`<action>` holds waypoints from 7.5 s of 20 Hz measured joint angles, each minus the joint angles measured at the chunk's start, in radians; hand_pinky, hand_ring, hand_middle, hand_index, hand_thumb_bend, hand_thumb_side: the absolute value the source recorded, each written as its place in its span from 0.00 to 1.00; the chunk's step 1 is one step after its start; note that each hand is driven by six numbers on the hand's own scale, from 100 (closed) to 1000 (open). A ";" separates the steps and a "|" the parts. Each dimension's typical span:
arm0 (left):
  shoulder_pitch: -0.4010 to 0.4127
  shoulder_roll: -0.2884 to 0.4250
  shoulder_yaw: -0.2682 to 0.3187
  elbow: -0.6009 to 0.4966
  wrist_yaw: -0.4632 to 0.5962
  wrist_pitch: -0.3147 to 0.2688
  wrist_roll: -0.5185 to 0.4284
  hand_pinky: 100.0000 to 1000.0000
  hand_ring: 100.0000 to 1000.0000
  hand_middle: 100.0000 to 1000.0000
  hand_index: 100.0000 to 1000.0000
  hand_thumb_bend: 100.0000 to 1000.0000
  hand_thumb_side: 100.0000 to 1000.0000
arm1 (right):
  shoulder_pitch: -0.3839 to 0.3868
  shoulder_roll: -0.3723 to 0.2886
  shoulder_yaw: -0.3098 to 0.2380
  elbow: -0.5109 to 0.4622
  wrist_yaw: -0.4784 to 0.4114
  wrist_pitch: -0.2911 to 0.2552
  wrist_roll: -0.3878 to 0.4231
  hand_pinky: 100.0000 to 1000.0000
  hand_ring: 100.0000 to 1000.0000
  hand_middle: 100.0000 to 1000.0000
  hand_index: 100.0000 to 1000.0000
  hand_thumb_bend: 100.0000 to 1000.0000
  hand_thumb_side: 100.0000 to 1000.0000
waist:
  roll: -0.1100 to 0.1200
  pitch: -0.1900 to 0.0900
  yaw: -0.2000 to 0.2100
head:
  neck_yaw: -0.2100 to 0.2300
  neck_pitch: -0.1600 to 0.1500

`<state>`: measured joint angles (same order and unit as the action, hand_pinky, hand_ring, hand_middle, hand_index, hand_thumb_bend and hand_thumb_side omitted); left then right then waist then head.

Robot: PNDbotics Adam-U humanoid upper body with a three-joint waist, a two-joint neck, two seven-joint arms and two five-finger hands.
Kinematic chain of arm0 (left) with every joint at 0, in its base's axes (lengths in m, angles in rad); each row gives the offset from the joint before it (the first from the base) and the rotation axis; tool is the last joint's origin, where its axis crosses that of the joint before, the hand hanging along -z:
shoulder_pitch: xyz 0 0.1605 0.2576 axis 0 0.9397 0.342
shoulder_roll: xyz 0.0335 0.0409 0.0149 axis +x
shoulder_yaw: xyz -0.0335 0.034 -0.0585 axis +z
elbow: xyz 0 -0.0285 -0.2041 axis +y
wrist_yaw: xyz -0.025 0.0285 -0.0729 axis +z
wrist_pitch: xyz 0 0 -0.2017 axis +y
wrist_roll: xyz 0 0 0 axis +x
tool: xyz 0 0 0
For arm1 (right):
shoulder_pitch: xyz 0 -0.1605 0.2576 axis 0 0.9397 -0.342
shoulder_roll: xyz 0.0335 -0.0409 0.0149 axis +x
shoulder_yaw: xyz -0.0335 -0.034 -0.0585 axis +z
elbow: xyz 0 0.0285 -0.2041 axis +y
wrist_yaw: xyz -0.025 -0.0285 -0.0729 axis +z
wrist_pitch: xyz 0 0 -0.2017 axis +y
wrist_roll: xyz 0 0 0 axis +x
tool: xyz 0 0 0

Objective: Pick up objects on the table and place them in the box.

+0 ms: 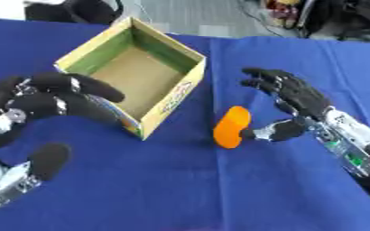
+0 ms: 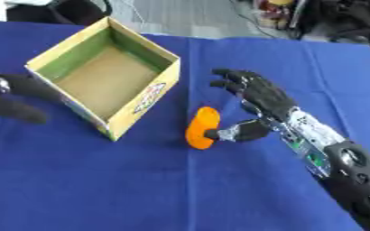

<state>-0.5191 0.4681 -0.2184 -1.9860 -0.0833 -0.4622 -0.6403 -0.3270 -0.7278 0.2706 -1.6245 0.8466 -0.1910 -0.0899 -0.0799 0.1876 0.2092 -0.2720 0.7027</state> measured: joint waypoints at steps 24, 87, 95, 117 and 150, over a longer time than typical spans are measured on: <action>-0.073 -0.036 0.006 0.000 0.054 0.002 -0.002 0.83 0.80 0.82 0.82 0.00 0.97 | 0.011 0.020 -0.001 0.033 0.009 0.037 -0.038 0.79 0.81 0.92 0.88 0.74 1.00 | -0.001 0.036 0.046 | -0.009 -0.043; -0.129 -0.071 0.013 0.000 0.055 0.014 -0.014 0.82 0.80 0.82 0.81 0.00 0.97 | -0.024 0.052 0.002 0.144 0.078 -0.033 -0.355 0.00 0.00 0.00 0.08 0.24 1.00 | -0.005 0.075 0.089 | -0.028 -0.097; -0.129 -0.071 0.013 0.000 0.055 0.014 -0.014 0.82 0.80 0.82 0.81 0.00 0.96 | -0.024 0.052 0.007 0.152 0.171 0.008 -0.376 0.00 0.00 0.00 0.06 0.15 1.00 | -0.005 0.075 0.089 | -0.028 -0.097; -0.138 -0.079 0.013 0.000 0.063 0.018 -0.018 0.82 0.80 0.82 0.81 0.00 0.96 | -0.024 0.052 0.008 0.164 0.166 -0.012 -0.297 0.18 0.53 0.70 0.91 0.67 1.00 | -0.012 0.075 0.100 | -0.028 -0.100; -0.165 -0.089 0.012 0.000 0.071 0.022 -0.022 0.82 0.79 0.81 0.81 0.00 0.96 | -0.060 0.070 0.026 0.164 0.105 -0.057 -0.409 0.00 0.00 0.00 0.04 0.36 0.94 | -0.021 0.080 0.119 | -0.028 -0.123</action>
<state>-0.6840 0.3791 -0.2067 -1.9860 -0.0121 -0.4398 -0.6628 -0.3865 -0.6578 0.2966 -1.4605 0.9514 -0.2482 -0.4987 -0.1008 0.2671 0.3281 -0.3000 0.5799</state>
